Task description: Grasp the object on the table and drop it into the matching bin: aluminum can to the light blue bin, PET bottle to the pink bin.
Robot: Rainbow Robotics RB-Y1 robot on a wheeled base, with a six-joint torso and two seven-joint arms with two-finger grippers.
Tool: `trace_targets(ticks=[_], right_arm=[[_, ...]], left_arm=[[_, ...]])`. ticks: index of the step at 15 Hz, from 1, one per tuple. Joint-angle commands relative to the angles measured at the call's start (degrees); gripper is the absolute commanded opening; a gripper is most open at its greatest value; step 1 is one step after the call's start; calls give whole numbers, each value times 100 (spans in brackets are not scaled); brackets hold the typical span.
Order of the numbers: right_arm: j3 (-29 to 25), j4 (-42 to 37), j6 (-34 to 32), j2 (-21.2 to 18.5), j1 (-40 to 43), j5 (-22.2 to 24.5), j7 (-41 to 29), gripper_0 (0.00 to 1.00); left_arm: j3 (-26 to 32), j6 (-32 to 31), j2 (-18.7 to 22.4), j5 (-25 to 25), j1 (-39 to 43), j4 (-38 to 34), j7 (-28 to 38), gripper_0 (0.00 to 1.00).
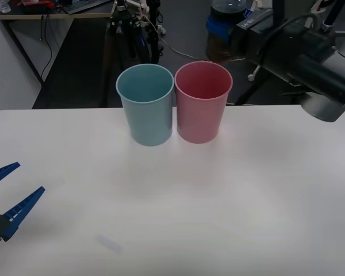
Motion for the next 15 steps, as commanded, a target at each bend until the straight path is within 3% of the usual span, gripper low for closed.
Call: trace_targets(ticks=[1,10,15], right_arm=[[-1,521,6,475,-91,397,-67,0],[-194,1295,-135,1336,-82,1074,-234,0],[-203,1347,-117,1485,-82,1285,-305,0]], left_arm=[[0,0,0,0,0,0,0,100],[0,0,0,0,0,0,0,100],[0,0,0,0,0,0,0,100]])
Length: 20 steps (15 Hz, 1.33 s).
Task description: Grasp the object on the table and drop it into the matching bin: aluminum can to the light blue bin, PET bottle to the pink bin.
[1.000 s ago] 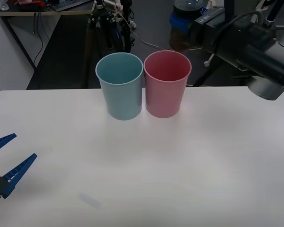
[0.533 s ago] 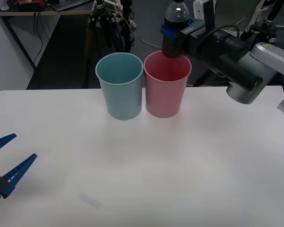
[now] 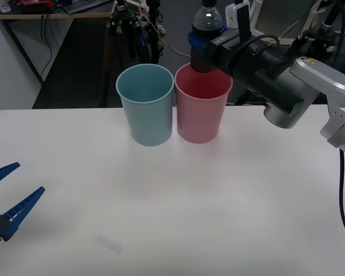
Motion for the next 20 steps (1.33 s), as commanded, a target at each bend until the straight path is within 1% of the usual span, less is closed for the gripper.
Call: trace_targets(ticks=[1,8,9,10,11,20], right_arm=[[7,0,40,68,-2,128,-44,0],[-2,0,67,138,-2,163,-70,0],[-2,0,84,138,-2,163,-79,25],[-11,0,93,138,-2,163,-79,72],[-11,0,102,138,7,163,-87,100],[-46,0,119,138,7,163,-158,100]], left_arm=[[0,0,0,0,0,0,0,100],[0,0,0,0,0,0,0,100],[0,0,0,0,0,0,0,100],[0,0,0,0,0,0,0,100],[0,0,0,0,0,0,0,100],[0,0,0,0,0,0,0,100]])
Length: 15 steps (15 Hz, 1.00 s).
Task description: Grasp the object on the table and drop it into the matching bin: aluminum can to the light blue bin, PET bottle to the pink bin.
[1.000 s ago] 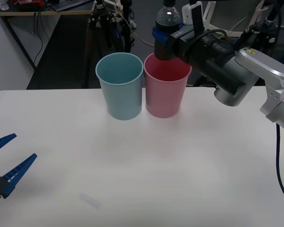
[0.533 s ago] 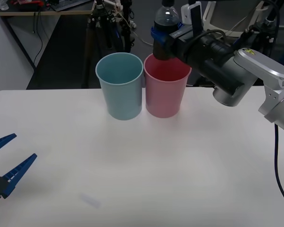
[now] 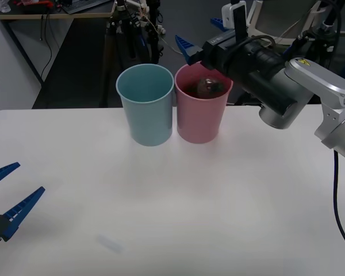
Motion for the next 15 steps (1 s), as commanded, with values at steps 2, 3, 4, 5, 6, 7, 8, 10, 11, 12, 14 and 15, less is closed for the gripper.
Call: trace_targets(ticks=[2,3,4,5,6,7,8,10,11,12,14,15], right_arm=[[-4,-1,0,-9,1,0,0,100],[-13,-1,-9,0,1,0,0,100],[-22,-1,-18,0,1,0,0,100],[-22,-1,-18,0,1,0,0,100],[-30,-1,-18,0,1,0,9,100],[-39,-1,-9,-9,1,0,17,100],[-39,-1,-18,-18,1,0,26,100],[-153,-107,-114,-97,98,0,61,100],[-224,-309,-105,-176,212,0,79,100],[-276,-538,-97,-299,318,0,79,100],[-338,-1135,-79,-651,643,-79,44,100],[-382,-1390,-53,-800,792,-123,35,100]], left_arm=[[0,0,0,0,0,0,0,100],[0,0,0,0,0,0,0,100],[0,0,0,0,0,0,0,100],[0,0,0,0,0,0,0,100],[0,0,0,0,0,0,0,100],[0,0,0,0,0,0,0,100],[0,0,0,0,0,0,0,100],[0,0,0,0,0,0,0,100],[0,0,0,0,0,0,0,100],[0,0,0,0,0,0,0,100],[0,0,0,0,0,0,0,100],[0,0,0,0,0,0,0,100]])
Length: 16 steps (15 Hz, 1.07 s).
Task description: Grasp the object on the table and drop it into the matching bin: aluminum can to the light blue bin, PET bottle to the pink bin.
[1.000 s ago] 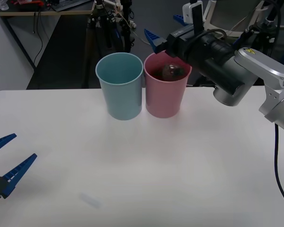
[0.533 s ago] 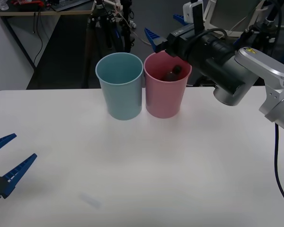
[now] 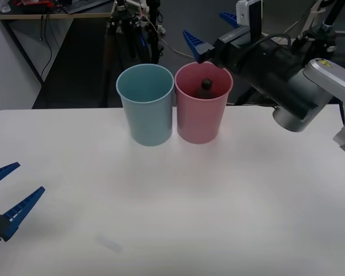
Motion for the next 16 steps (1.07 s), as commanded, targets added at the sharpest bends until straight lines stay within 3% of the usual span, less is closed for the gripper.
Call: trace_targets(ticks=[1,4,8,12,16], right_arm=[[-155,-777,96,-460,494,-121,-70,100],[-630,-1894,685,-1067,1399,-244,-166,100],[-1342,-2412,289,-1401,2348,-262,-237,100],[-1904,-2904,149,-1594,3183,-262,-307,100],[-2572,-3344,-326,-1585,4273,195,-483,100]], left_arm=[[0,0,0,0,0,0,0,100],[0,0,0,0,0,0,0,100],[0,0,0,0,0,0,0,100],[0,0,0,0,0,0,0,100],[0,0,0,0,0,0,0,100]])
